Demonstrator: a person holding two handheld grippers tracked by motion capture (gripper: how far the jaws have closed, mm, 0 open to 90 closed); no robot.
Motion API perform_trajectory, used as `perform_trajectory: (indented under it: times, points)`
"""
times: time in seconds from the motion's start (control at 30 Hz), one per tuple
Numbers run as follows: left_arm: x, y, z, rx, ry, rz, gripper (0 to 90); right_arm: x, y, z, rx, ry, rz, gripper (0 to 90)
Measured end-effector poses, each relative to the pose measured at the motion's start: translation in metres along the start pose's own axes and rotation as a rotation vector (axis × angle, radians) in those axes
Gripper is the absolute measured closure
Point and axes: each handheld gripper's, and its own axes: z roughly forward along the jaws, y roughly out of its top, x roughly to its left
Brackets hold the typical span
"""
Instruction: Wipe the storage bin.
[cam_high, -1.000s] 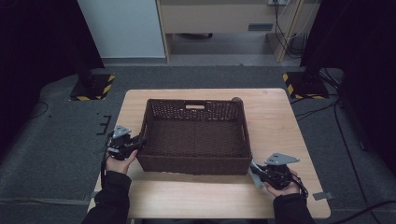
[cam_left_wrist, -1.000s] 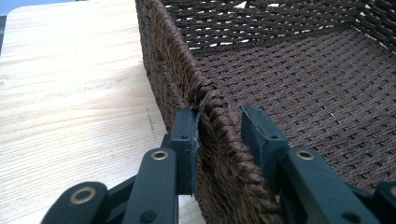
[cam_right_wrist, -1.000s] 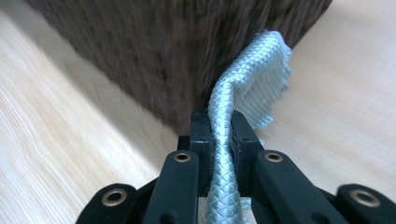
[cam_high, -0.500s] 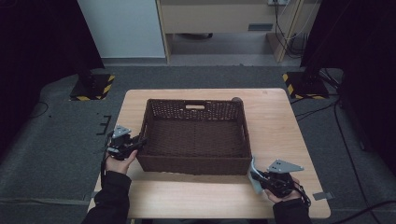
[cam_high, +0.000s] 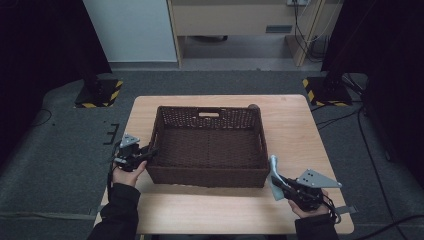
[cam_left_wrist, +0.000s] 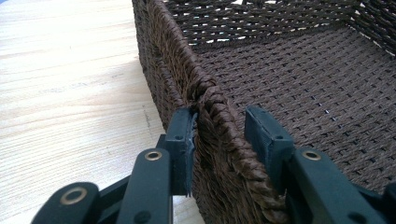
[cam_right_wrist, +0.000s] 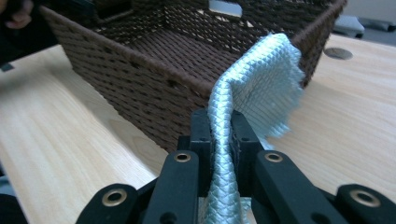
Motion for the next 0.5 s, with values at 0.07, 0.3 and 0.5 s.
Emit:
perform_trajectory:
  times: [0.07, 0.3, 0.5]
  points:
    - [0.000, 0.000, 0.000, -0.001, -0.002, 0.000, 61.8, 0.000, -0.003, 0.005, 0.039, 0.001, -0.006, 83.1]
    - [0.001, 0.000, 0.000, 0.002, -0.006, -0.003, 60.4, -0.009, -0.024, 0.032, 0.235, 0.009, 0.044, 83.2]
    - [0.001, 0.000, 0.000, 0.003, -0.002, -0.004, 59.1, -0.011, -0.032, 0.046, 0.318, 0.005, 0.065, 83.1]
